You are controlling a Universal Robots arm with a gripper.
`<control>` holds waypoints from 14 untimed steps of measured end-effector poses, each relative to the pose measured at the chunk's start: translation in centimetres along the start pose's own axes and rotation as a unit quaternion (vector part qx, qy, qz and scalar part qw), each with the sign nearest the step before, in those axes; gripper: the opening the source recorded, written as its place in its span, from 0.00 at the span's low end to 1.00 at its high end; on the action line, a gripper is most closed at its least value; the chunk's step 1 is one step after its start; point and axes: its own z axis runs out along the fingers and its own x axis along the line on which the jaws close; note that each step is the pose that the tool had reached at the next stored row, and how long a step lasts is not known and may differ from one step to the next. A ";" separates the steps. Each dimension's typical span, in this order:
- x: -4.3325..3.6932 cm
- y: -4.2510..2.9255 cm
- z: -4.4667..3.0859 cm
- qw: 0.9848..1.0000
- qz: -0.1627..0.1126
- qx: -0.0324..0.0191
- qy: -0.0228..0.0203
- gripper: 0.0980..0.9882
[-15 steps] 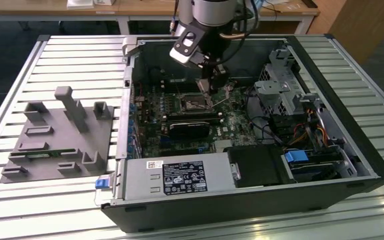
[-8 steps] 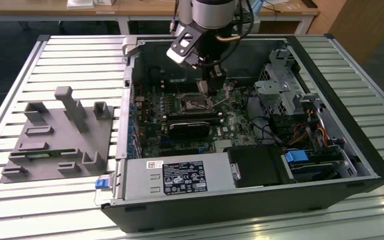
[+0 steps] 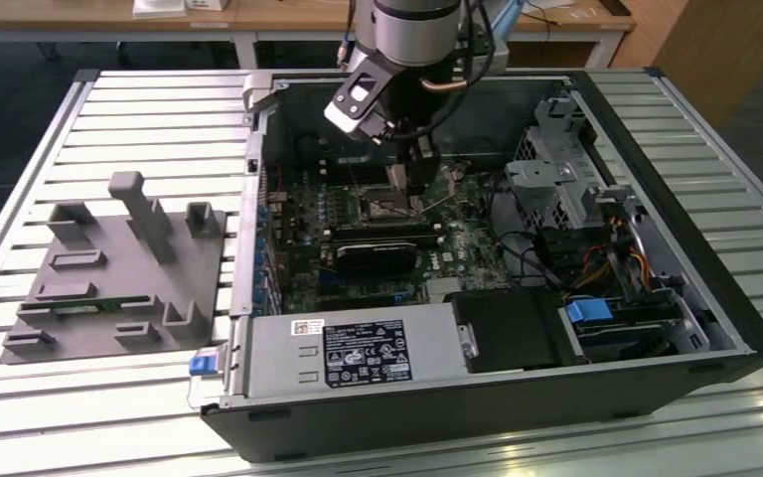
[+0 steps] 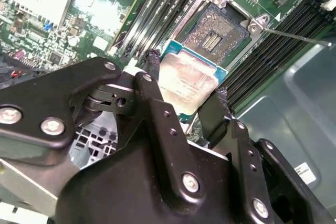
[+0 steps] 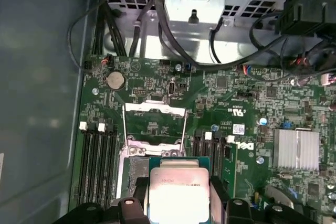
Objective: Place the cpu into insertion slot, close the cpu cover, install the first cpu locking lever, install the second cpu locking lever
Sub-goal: 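Place the cpu into insertion slot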
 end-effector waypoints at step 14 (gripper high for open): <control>0.06 -0.84 1.97 1.000 -0.008 -0.001 0.013 0.50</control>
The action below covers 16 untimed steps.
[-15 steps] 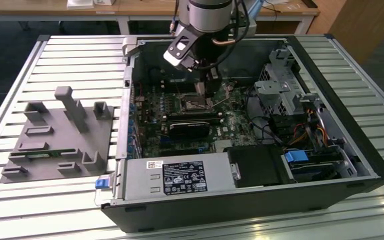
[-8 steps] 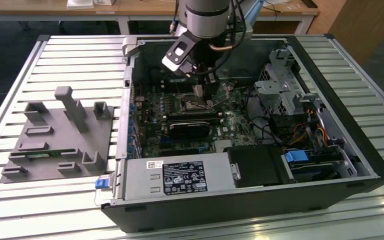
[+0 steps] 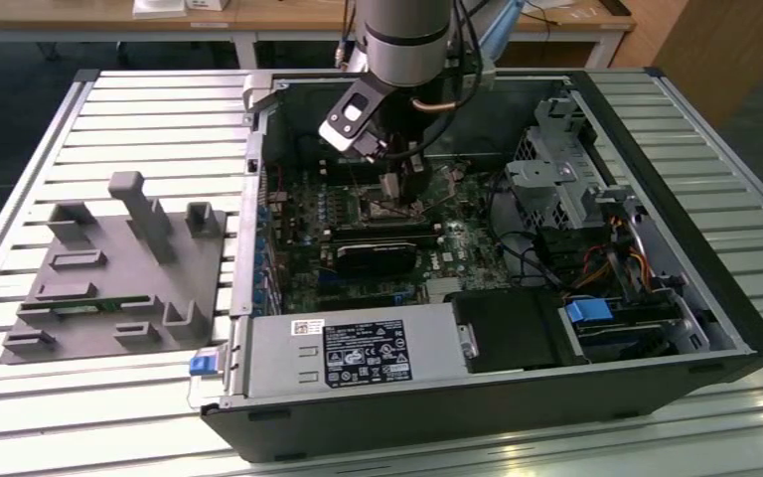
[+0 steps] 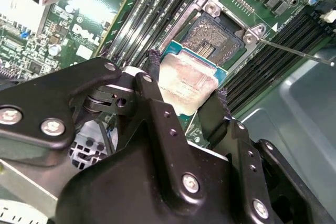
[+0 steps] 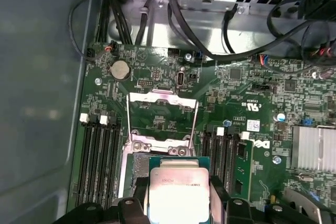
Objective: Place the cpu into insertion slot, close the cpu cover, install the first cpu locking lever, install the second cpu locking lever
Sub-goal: 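Place the cpu into insertion slot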
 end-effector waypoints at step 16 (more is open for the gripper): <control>0.54 -0.33 1.08 1.000 0.014 -0.001 -0.001 0.50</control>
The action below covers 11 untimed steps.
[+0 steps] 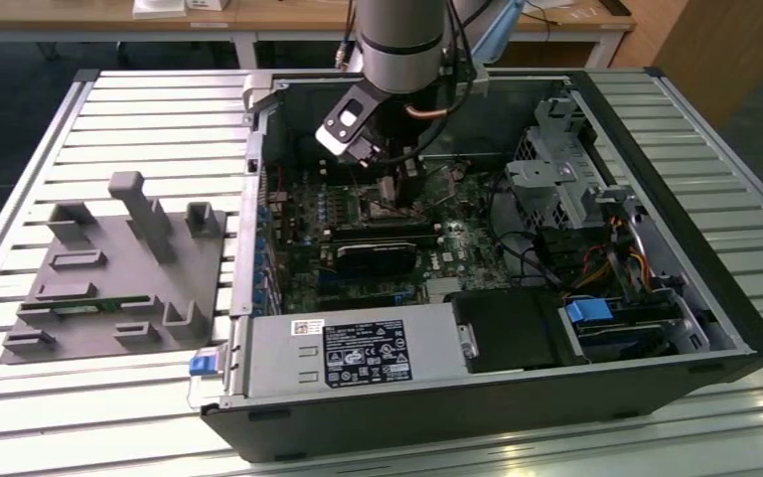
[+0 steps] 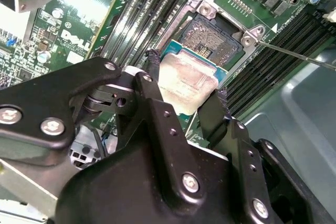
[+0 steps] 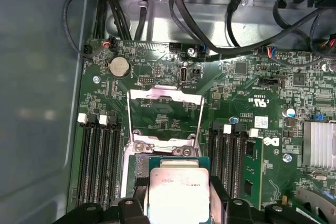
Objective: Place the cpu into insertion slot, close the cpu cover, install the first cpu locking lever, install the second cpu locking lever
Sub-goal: 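Place the cpu into insertion slot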
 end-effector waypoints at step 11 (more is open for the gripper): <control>0.39 -0.20 0.97 1.000 0.006 0.000 -0.001 0.50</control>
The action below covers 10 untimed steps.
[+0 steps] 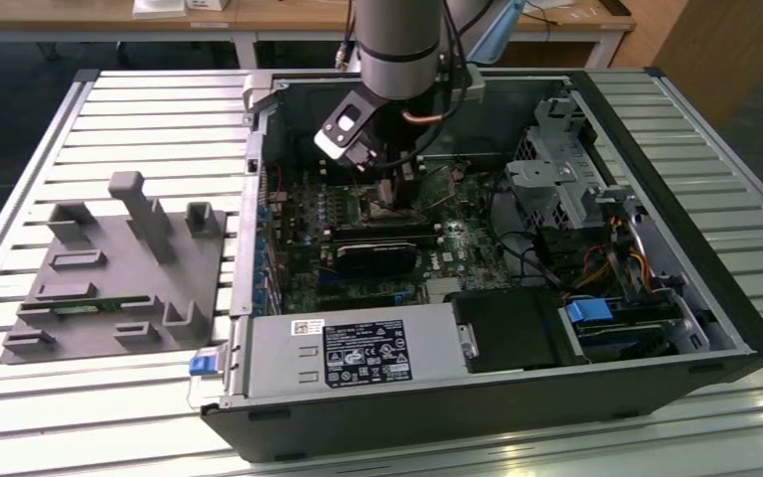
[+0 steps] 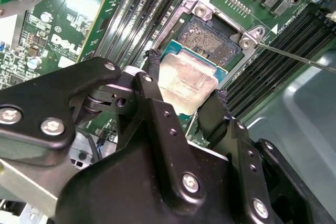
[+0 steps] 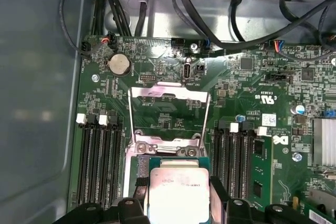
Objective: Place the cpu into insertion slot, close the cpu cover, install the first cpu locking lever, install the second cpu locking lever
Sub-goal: 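Place the cpu into insertion slot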
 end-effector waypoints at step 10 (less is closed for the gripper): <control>0.39 -0.42 0.69 1.000 0.002 0.000 0.000 0.50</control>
